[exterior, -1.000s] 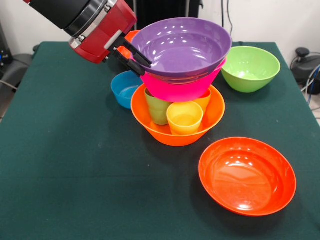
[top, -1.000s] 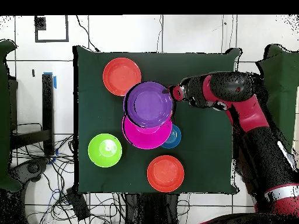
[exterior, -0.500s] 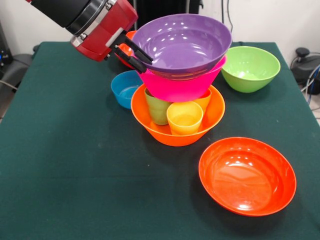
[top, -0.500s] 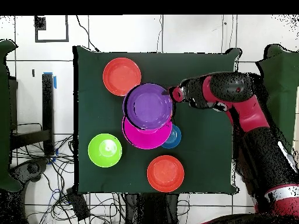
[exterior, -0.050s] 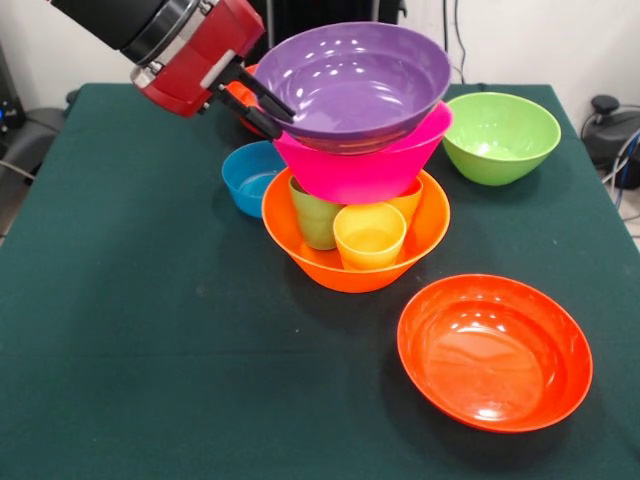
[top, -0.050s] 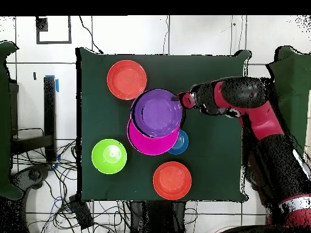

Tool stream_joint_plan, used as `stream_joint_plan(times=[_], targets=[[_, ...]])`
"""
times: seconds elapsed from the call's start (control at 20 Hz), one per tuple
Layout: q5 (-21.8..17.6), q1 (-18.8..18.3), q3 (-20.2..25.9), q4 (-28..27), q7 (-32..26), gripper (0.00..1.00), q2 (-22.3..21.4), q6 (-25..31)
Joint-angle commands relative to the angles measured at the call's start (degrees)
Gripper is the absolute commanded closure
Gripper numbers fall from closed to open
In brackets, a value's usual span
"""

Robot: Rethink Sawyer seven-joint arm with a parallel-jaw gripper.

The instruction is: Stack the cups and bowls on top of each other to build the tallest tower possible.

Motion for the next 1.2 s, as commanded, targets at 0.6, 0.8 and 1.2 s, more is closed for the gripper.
stream_joint_plan(times=[0.6,0.8,1.2], targets=[[-5.2,-2.8,1.7,4.8,0.9,1.0,-1.1,1.4],[-5.8,-3.3,2.3,5.2,-0.1,1.0,-1.3,-0.1],[-7.1,-5.3,3.8,8.3,-0.9,1.0,-2.6,-4.1]])
